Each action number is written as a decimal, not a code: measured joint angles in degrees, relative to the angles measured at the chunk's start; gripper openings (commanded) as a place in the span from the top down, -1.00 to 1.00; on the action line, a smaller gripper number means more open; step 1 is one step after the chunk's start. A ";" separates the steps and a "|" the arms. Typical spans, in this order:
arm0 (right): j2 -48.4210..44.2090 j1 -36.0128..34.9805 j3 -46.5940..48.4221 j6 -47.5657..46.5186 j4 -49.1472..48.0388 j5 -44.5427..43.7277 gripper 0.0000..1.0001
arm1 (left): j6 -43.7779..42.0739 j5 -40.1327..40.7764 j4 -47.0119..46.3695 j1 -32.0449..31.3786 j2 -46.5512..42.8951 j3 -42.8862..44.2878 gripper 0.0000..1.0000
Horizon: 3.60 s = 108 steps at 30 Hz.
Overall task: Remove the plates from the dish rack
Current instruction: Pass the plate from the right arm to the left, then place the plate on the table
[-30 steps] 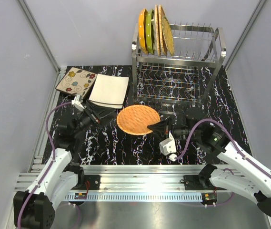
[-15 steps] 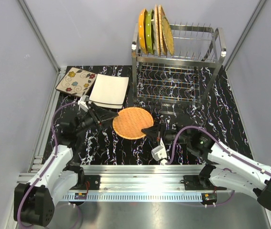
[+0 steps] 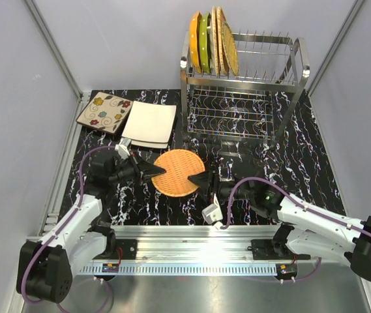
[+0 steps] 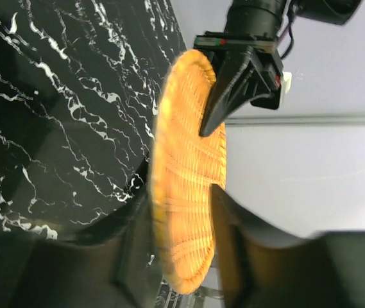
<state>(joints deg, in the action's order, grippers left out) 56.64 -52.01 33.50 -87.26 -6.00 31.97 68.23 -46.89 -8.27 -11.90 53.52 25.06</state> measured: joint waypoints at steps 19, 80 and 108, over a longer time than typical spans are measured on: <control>-7.10 0.04 -1.36 24.70 1.01 -12.61 -0.99 | -15.41 12.98 -2.25 0.28 -6.93 -10.16 1.00; -3.82 13.55 4.66 97.57 6.49 -28.15 -0.99 | -1.46 29.29 -44.28 43.32 15.65 -22.27 1.00; 1.68 16.09 15.23 92.59 5.38 -27.82 -0.99 | 5.07 25.11 -61.13 48.98 45.22 -15.50 -0.35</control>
<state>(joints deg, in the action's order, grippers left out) 58.33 -35.92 48.73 5.32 -0.62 4.14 73.30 -21.78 -69.41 37.08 98.74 9.56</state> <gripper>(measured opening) 0.994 0.626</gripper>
